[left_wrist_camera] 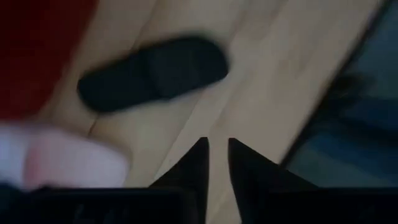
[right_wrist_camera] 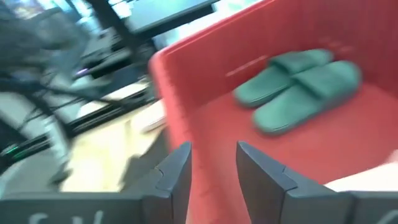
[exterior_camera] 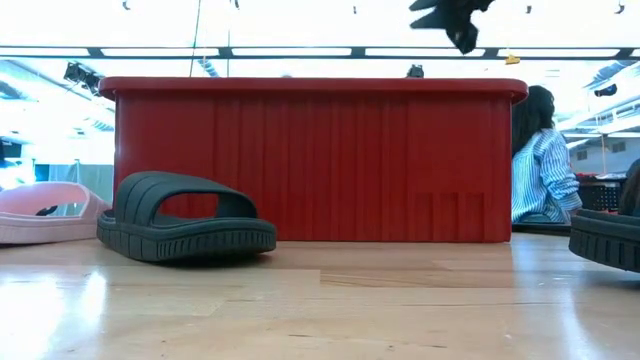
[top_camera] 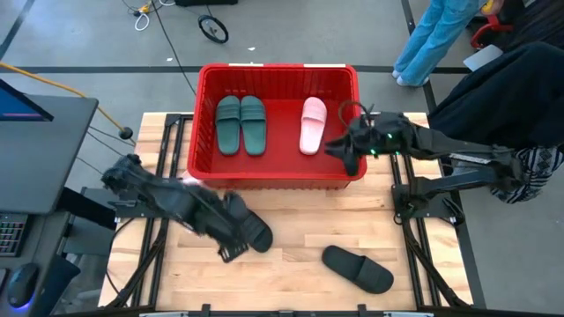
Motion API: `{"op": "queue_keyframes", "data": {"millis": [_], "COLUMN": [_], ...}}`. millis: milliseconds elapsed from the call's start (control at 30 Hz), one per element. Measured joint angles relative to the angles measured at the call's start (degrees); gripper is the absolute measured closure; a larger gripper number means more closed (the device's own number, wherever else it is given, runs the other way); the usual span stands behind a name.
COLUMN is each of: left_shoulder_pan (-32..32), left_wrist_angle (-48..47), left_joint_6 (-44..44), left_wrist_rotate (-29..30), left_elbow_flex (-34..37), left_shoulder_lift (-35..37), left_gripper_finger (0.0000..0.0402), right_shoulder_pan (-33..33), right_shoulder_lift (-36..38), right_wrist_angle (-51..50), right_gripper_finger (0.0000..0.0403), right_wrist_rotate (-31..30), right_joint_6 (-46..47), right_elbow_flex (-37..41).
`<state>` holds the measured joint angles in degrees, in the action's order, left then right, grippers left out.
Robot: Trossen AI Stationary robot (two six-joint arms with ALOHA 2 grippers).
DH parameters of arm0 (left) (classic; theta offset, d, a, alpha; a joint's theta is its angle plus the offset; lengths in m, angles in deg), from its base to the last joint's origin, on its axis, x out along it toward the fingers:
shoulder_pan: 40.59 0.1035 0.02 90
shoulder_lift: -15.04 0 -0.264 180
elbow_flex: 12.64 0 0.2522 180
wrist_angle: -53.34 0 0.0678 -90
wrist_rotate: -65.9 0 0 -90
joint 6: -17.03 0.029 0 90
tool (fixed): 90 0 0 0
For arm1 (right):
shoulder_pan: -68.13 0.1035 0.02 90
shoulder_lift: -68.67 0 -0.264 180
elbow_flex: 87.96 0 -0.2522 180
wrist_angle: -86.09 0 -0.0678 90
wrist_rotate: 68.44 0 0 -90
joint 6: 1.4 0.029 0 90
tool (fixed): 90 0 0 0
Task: Pick and place slides into bin
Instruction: Put the pink slipper into the red bin
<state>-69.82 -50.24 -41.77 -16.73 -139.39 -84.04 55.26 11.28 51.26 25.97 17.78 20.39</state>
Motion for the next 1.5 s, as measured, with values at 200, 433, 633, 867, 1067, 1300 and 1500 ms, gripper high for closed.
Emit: {"op": "queue_keyframes", "data": {"millis": [200, 433, 633, 867, 1067, 1300, 1500], "left_shoulder_pan": [-4.7, -7.4, -7.4, -7.5, -7.4, -6.2, -5.0], "left_wrist_angle": [0.6, 12.4, 16.9, 25.1, 26.8, 26.4, 26.9], "left_joint_6": [-12.5, -17.5, -20.3, -18.4, -19.3, -16.8, -12.1], "left_wrist_rotate": [-2.6, -7.6, -10.1, -10.5, -10.1, -9.5, -6.9], "left_elbow_flex": [19.8, 40.4, 50.9, 57.5, 60.1, 60.7, 60.9], "left_shoulder_lift": [0.2, 0.3, 0.3, 0.3, 0.5, 0.5, 0.3], "left_gripper_finger": [0.0263, 0.0201, 0.0184, 0.0202, 0.0217, 0.0233, 0.0248], "right_shoulder_pan": [9.3, 15.2, 17.6, 18.1, 18.0, 18.0, 18.0], "right_shoulder_lift": [1.3, -2.3, -6.4, -9.8, -10.4, -10.4, -10.4], "right_wrist_angle": [-1.7, -1.7, -1.7, -1.6, -1.6, -0.9, 0.5], "right_gripper_finger": [0.0277, 0.0277, 0.0277, 0.0277, 0.0278, 0.0277, 0.0279], "right_wrist_rotate": [0.0, -2.2, -4.3, -4.4, -4.4, -4.4, -5.0], "right_joint_6": [0.3, 0.4, 0.8, 1.7, 3.3, 5.3, 6.6], "right_elbow_flex": [0.0, 0.0, 0.0, 0.0, 0.0, 0.0, 0.0]}}
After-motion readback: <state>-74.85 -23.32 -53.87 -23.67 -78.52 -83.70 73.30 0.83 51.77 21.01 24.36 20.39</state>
